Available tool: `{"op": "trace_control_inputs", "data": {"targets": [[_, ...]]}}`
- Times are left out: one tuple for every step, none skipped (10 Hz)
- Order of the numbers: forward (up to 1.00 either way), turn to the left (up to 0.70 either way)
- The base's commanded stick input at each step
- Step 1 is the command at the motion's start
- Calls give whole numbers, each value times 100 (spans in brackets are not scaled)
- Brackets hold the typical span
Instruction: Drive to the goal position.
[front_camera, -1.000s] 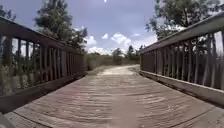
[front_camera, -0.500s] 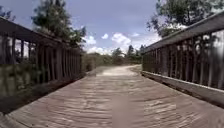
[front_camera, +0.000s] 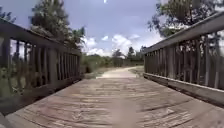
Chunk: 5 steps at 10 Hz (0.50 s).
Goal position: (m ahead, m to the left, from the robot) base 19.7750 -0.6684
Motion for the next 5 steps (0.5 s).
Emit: {"op": "trace_control_inputs", "data": {"targets": [[50,1],[50,1],[50,1],[50,1],[50,1]]}}
